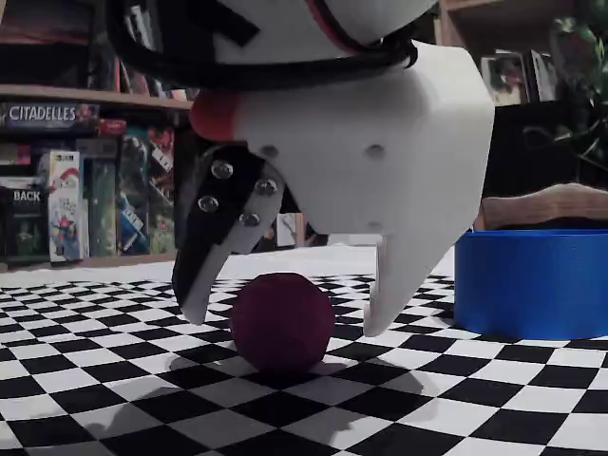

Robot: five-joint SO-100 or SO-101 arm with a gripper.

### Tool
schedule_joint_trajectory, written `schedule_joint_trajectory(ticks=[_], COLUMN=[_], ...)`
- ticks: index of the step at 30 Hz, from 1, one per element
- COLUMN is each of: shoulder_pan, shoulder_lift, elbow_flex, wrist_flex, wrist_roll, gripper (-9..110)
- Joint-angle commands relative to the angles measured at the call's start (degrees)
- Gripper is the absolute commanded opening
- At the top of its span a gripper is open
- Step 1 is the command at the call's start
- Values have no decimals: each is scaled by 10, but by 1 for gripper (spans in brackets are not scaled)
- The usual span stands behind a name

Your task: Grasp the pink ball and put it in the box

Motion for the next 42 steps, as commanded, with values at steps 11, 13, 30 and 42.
schedule_joint_trajectory(ticks=[11,13,30,42], shoulder_pan=[-1,-1,-1,-1], shoulder_lift=[-16,-18,-25,-18], elbow_flex=[-35,-38,-34,-30], wrist_flex=[-8,-8,-9,-5], wrist_roll=[-4,-4,-4,-4], gripper=[30,30,30,30])
